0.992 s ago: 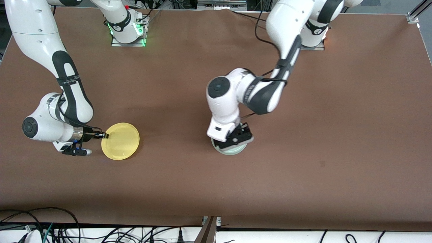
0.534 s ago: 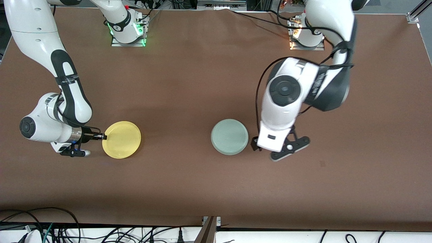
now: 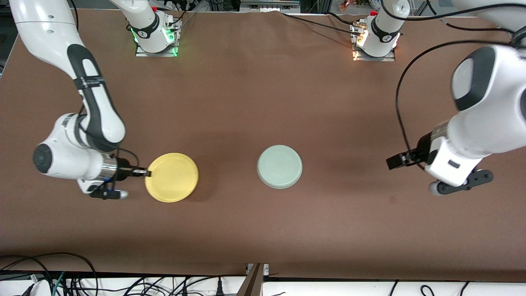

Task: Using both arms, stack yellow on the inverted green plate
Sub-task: 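Return the left gripper to rest while the right gripper carries the yellow plate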

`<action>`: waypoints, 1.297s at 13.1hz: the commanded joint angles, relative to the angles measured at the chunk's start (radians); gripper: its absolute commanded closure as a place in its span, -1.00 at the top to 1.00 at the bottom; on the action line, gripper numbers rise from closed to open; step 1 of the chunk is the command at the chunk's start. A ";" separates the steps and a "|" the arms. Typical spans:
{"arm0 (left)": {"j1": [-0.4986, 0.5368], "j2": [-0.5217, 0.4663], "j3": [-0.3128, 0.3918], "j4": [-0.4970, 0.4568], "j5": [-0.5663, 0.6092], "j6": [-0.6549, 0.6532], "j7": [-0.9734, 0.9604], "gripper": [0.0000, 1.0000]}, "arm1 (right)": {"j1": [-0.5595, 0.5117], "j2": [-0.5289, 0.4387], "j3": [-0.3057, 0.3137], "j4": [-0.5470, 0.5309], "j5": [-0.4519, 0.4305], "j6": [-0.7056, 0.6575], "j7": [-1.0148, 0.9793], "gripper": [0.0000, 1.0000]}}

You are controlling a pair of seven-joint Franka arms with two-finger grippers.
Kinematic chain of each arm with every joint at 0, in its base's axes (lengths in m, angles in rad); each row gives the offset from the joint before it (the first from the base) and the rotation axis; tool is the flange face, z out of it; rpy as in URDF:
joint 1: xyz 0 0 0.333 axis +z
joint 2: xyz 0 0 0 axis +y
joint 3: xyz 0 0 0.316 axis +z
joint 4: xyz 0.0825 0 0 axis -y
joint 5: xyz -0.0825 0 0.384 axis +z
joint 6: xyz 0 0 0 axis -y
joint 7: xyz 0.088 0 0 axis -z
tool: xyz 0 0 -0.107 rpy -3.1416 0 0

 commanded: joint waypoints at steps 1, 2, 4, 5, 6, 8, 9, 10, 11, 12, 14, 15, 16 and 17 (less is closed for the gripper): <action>0.038 -0.121 -0.004 -0.028 -0.003 -0.130 0.176 1.00 | 0.092 0.017 0.058 0.004 0.011 0.117 0.208 -1.00; 0.058 -0.151 -0.004 -0.028 -0.003 -0.185 0.211 1.00 | 0.164 0.035 0.058 0.004 0.011 0.177 0.314 -1.00; 0.081 -0.232 -0.004 -0.084 -0.001 -0.230 0.264 1.00 | 0.277 0.063 0.058 0.004 0.011 0.288 0.478 -1.00; 0.081 -0.272 0.001 -0.141 0.006 -0.217 0.302 1.00 | 0.322 0.073 0.058 0.004 0.011 0.326 0.536 -1.00; 0.086 -0.318 -0.002 -0.214 0.052 -0.174 0.322 1.00 | 0.371 0.077 0.058 0.004 0.010 0.349 0.589 -1.00; 0.112 -0.400 0.001 -0.375 0.085 -0.081 0.415 1.00 | 0.431 0.083 0.058 0.004 0.008 0.351 0.655 -1.00; 0.120 -0.462 0.001 -0.490 0.100 0.011 0.445 1.00 | 0.450 0.083 0.058 0.004 0.008 0.351 0.673 -1.00; 0.124 -0.503 0.002 -0.582 0.102 0.082 0.466 1.00 | 0.466 0.092 0.058 0.004 0.008 0.351 0.690 -1.00; 0.124 -0.529 0.006 -0.632 0.102 0.121 0.468 1.00 | 0.482 0.100 0.058 0.004 0.002 0.351 0.707 -1.00; 0.124 -0.554 0.012 -0.676 0.106 0.165 0.469 1.00 | 0.499 0.113 0.057 0.004 -0.001 0.353 0.716 -1.00; 0.123 -0.606 0.010 -0.794 0.184 0.262 0.471 1.00 | 0.510 0.127 0.054 0.005 -0.002 0.366 0.720 -1.00; 0.126 -0.620 0.010 -0.834 0.195 0.288 0.473 1.00 | 0.510 0.130 0.054 0.005 -0.002 0.376 0.720 -1.00; 0.137 -0.613 0.010 -0.830 0.194 0.279 0.480 1.00 | 0.511 0.138 0.054 0.007 -0.002 0.383 0.720 -1.00; 0.138 -0.603 0.010 -0.818 0.194 0.277 0.511 1.00 | 0.511 0.144 0.054 0.014 -0.002 0.386 0.720 -1.00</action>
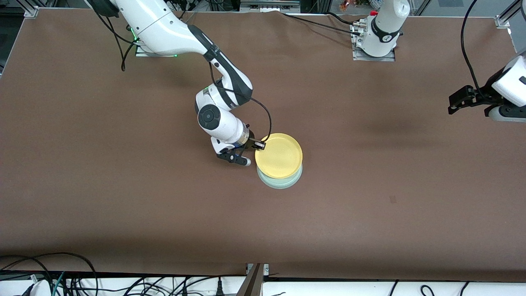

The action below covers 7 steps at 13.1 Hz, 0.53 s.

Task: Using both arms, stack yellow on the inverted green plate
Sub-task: 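Lower the yellow plate onto the green plate and open the right gripper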

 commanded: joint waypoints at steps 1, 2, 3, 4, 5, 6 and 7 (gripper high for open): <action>0.009 -0.035 -0.005 -0.037 0.026 0.028 0.073 1.00 | 0.009 0.014 -0.009 0.029 -0.002 0.015 0.017 -1.00; 0.009 -0.033 -0.005 -0.027 0.026 0.028 0.076 1.00 | 0.009 0.017 -0.009 0.039 -0.002 0.015 0.017 -1.00; 0.009 -0.026 -0.005 -0.020 0.026 0.028 0.076 1.00 | 0.009 0.020 -0.009 0.049 -0.001 0.015 0.017 -1.00; 0.009 -0.021 -0.005 -0.013 0.026 0.028 0.079 1.00 | 0.009 0.028 -0.009 0.060 -0.001 0.015 0.017 -1.00; 0.007 0.000 -0.006 0.013 0.027 0.031 0.081 1.00 | 0.009 0.036 -0.009 0.069 -0.001 0.015 0.017 -1.00; 0.009 0.034 -0.005 0.067 0.023 0.025 0.076 1.00 | 0.010 0.043 -0.009 0.076 -0.001 0.015 0.017 -1.00; 0.010 0.060 -0.005 0.105 0.015 0.005 0.078 1.00 | 0.010 0.046 -0.009 0.080 -0.001 0.015 0.018 -1.00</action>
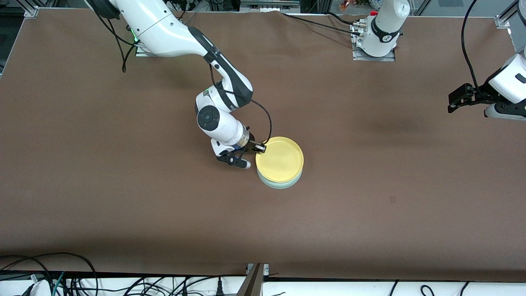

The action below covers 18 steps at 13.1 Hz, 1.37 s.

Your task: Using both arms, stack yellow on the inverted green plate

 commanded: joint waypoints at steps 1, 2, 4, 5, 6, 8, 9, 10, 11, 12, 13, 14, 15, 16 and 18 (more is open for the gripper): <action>0.006 0.077 -0.003 0.129 0.013 -0.031 0.015 1.00 | 0.010 0.032 -0.005 0.045 -0.001 0.005 0.018 -1.00; 0.006 0.105 -0.004 0.168 0.010 -0.054 0.010 1.00 | 0.010 0.032 -0.005 0.045 -0.001 0.005 0.018 -1.00; 0.003 0.114 -0.006 0.204 0.012 -0.104 0.014 1.00 | 0.010 0.032 -0.005 0.054 0.001 0.006 0.018 -0.50; -0.002 0.117 -0.007 0.207 0.015 -0.106 0.010 1.00 | 0.010 0.032 -0.006 0.058 -0.002 0.006 0.018 0.99; -0.005 0.119 -0.009 0.209 0.015 -0.104 0.005 1.00 | 0.009 0.031 -0.011 0.067 -0.002 0.006 0.015 1.00; 0.004 0.119 -0.007 0.227 0.000 -0.100 -0.002 1.00 | -0.003 0.014 -0.051 0.128 -0.004 -0.044 0.006 1.00; 0.001 0.140 -0.006 0.254 -0.028 -0.100 -0.004 1.00 | -0.014 -0.004 -0.086 0.157 -0.004 -0.121 -0.005 1.00; 0.003 0.169 -0.004 0.287 -0.042 -0.100 -0.004 1.00 | -0.028 -0.006 -0.110 0.203 -0.004 -0.202 -0.019 1.00; 0.004 0.180 -0.004 0.299 -0.040 -0.101 -0.002 1.00 | -0.048 -0.006 -0.120 0.247 -0.004 -0.285 -0.064 1.00; 0.006 0.180 -0.004 0.298 -0.039 -0.101 -0.002 1.00 | -0.077 -0.012 -0.129 0.277 -0.002 -0.366 -0.136 1.00; 0.006 0.179 -0.004 0.299 -0.042 -0.104 -0.002 1.00 | -0.114 -0.030 -0.134 0.291 -0.002 -0.426 -0.195 1.00; 0.006 0.179 -0.003 0.299 -0.042 -0.109 -0.004 1.00 | -0.160 -0.053 -0.132 0.294 -0.004 -0.474 -0.233 1.00; 0.006 0.177 -0.004 0.299 -0.037 -0.112 -0.001 1.00 | -0.204 -0.078 -0.131 0.294 -0.005 -0.517 -0.278 1.00; 0.001 0.180 -0.007 0.299 -0.030 -0.118 -0.001 1.00 | -0.245 -0.096 -0.131 0.294 -0.013 -0.567 -0.339 1.00; -0.013 0.195 -0.009 0.299 -0.022 -0.120 -0.001 1.00 | -0.312 -0.138 -0.132 0.294 -0.022 -0.697 -0.434 1.00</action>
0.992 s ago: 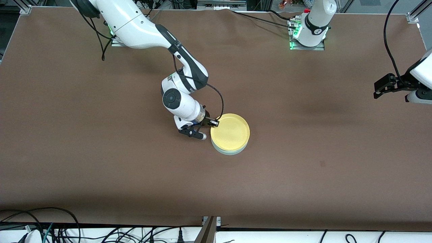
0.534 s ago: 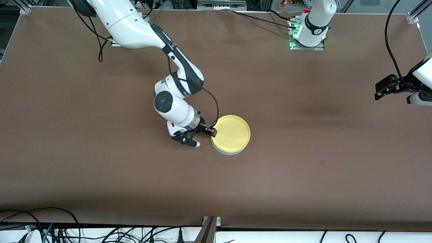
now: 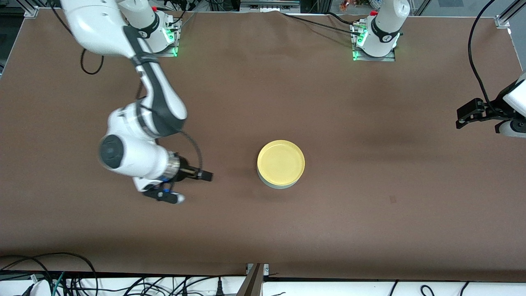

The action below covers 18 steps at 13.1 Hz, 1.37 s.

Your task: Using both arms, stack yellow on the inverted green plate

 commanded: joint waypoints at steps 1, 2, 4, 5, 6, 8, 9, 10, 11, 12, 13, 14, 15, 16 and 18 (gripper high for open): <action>-0.006 0.052 -0.002 0.042 -0.003 -0.027 0.004 1.00 | -0.093 -0.062 0.011 -0.011 -0.017 -0.148 -0.098 1.00; -0.006 0.059 -0.002 0.041 -0.004 -0.030 0.004 1.00 | -0.124 -0.080 -0.001 -0.011 -0.037 -0.194 -0.150 1.00; -0.006 0.062 -0.002 0.042 -0.004 -0.055 0.001 1.00 | -0.183 -0.146 -0.006 -0.026 -0.109 -0.255 -0.292 1.00; -0.006 0.062 0.000 0.044 -0.004 -0.055 0.000 1.00 | -0.206 -0.182 -0.007 -0.037 -0.155 -0.304 -0.323 1.00; 0.006 0.060 0.003 0.047 -0.006 -0.055 0.001 1.00 | -0.226 -0.223 -0.010 -0.049 -0.212 -0.333 -0.343 1.00; 0.015 0.062 0.006 0.059 -0.004 -0.053 0.003 1.00 | -0.262 -0.330 -0.010 -0.122 -0.273 -0.344 -0.411 1.00; 0.018 0.063 0.008 0.057 -0.003 -0.055 0.003 1.00 | -0.283 -0.379 -0.010 -0.165 -0.274 -0.344 -0.449 1.00; 0.022 0.062 0.008 0.054 -0.001 -0.059 0.006 1.00 | -0.294 -0.422 -0.010 -0.198 -0.281 -0.346 -0.477 1.00; 0.025 0.062 0.008 0.053 -0.001 -0.068 0.006 1.00 | -0.296 -0.467 -0.010 -0.227 -0.301 -0.358 -0.479 1.00; 0.025 0.063 0.008 0.054 -0.001 -0.088 0.004 1.00 | -0.296 -0.504 -0.010 -0.248 -0.304 -0.390 -0.477 1.00; 0.026 0.062 0.008 0.054 -0.001 -0.094 0.004 1.00 | -0.296 -0.525 -0.010 -0.267 -0.303 -0.409 -0.471 1.00; 0.026 0.062 0.009 0.057 -0.003 -0.095 0.001 1.00 | -0.296 -0.539 -0.010 -0.268 -0.303 -0.429 -0.472 1.00; 0.028 0.062 0.017 0.059 -0.004 -0.092 0.001 1.00 | -0.296 -0.564 -0.013 -0.267 -0.319 -0.455 -0.473 1.00; 0.026 0.060 0.018 0.059 -0.006 -0.093 0.001 1.00 | -0.294 -0.576 -0.027 -0.259 -0.333 -0.456 -0.477 1.00; 0.016 0.060 0.011 0.056 -0.006 -0.098 0.001 1.00 | -0.294 -0.608 -0.035 -0.259 -0.324 -0.443 -0.479 1.00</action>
